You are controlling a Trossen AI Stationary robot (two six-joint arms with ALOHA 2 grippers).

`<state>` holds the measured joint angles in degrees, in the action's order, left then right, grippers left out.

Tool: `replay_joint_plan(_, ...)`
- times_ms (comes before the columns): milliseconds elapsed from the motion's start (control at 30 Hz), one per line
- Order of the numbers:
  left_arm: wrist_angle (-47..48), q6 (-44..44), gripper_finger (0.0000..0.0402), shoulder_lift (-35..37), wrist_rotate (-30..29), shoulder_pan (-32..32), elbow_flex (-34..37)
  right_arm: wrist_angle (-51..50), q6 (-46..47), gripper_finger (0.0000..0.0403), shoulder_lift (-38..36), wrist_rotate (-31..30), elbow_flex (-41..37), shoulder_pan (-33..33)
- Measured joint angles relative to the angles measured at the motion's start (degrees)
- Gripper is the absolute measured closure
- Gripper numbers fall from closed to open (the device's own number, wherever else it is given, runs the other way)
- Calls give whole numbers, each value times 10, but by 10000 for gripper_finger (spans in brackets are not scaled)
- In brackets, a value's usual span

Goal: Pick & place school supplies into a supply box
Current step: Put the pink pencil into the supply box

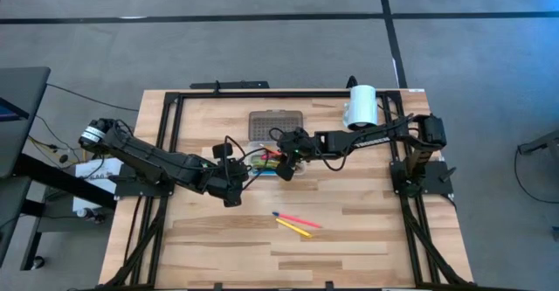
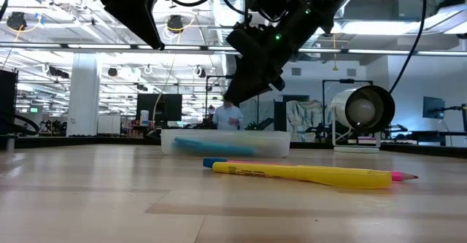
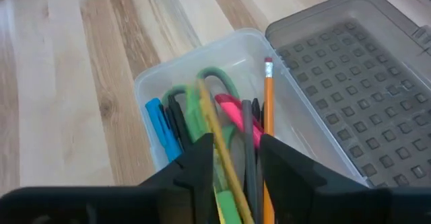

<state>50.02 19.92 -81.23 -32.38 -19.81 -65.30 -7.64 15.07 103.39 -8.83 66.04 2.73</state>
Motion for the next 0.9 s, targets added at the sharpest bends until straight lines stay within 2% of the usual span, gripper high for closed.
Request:
replay_joint_plan(333, -50, -27, 288, 0, 16, 0, 0, -8, -5, 271, 0, -1, 0, -70)
replay_joint_plan(533, -101, -67, 288, 0, 40, 1, 0, -52, 20, 282, -8, -41, 0, -132)
replay_joint_plan(733, -266, -146, 288, -5, 127, 15, 43, -133, 99, 287, -17, -99, 0, -210)
replay_joint_plan(900, -408, -158, 288, -5, 204, 43, 107, -225, 219, 285, -18, -141, 0, -282)
